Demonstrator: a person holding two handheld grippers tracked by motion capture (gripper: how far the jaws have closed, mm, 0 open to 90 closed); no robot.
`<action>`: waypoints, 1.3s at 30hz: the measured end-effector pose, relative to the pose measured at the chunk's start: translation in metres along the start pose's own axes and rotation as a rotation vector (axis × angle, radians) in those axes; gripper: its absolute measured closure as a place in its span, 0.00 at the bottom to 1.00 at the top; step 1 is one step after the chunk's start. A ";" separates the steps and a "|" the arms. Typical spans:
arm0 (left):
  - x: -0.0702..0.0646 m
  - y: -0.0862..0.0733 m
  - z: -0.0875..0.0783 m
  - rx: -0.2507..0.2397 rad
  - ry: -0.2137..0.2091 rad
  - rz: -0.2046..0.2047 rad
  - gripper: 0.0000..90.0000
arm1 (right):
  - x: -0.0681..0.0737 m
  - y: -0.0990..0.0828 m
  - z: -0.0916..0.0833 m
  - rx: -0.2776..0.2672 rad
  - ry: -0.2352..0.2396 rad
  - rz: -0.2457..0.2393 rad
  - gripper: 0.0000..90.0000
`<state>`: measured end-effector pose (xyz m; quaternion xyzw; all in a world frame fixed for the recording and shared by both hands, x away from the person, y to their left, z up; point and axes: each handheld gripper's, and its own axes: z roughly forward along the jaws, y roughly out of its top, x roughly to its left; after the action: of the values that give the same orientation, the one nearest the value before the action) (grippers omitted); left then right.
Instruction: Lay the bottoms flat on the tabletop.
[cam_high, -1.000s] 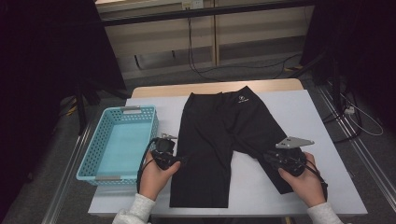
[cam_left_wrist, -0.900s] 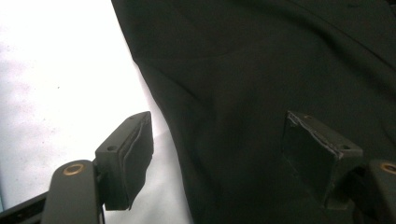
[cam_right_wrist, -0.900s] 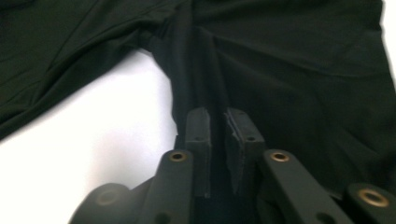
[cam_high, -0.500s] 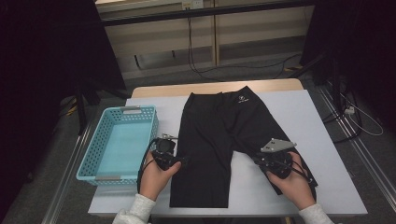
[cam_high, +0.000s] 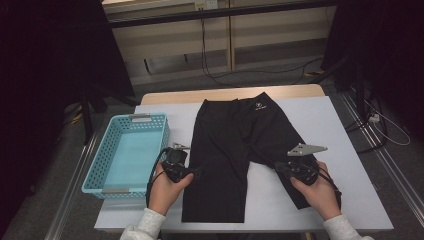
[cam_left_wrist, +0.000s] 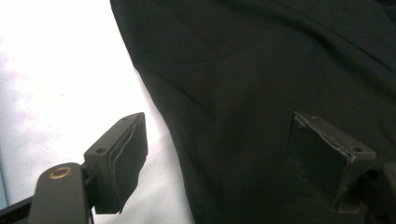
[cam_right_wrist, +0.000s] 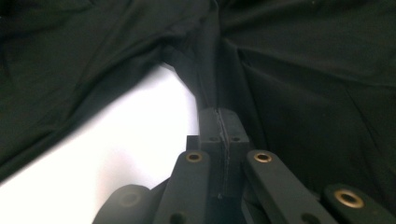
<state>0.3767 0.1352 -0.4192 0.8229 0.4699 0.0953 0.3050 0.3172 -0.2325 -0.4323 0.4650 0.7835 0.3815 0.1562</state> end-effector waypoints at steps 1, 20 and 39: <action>0.000 0.000 0.000 0.001 0.001 0.001 0.23 | 0.002 0.001 -0.001 -0.005 0.021 0.004 1.00; -0.002 0.000 0.002 0.010 -0.001 -0.002 0.23 | 0.002 -0.002 0.007 0.041 0.023 -0.005 1.00; -0.003 -0.001 0.001 0.007 -0.008 0.005 0.22 | -0.025 -0.011 -0.014 0.015 -0.150 0.010 0.64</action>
<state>0.3753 0.1325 -0.4201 0.8254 0.4671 0.0908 0.3037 0.3151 -0.2636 -0.4339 0.4974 0.7702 0.3403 0.2088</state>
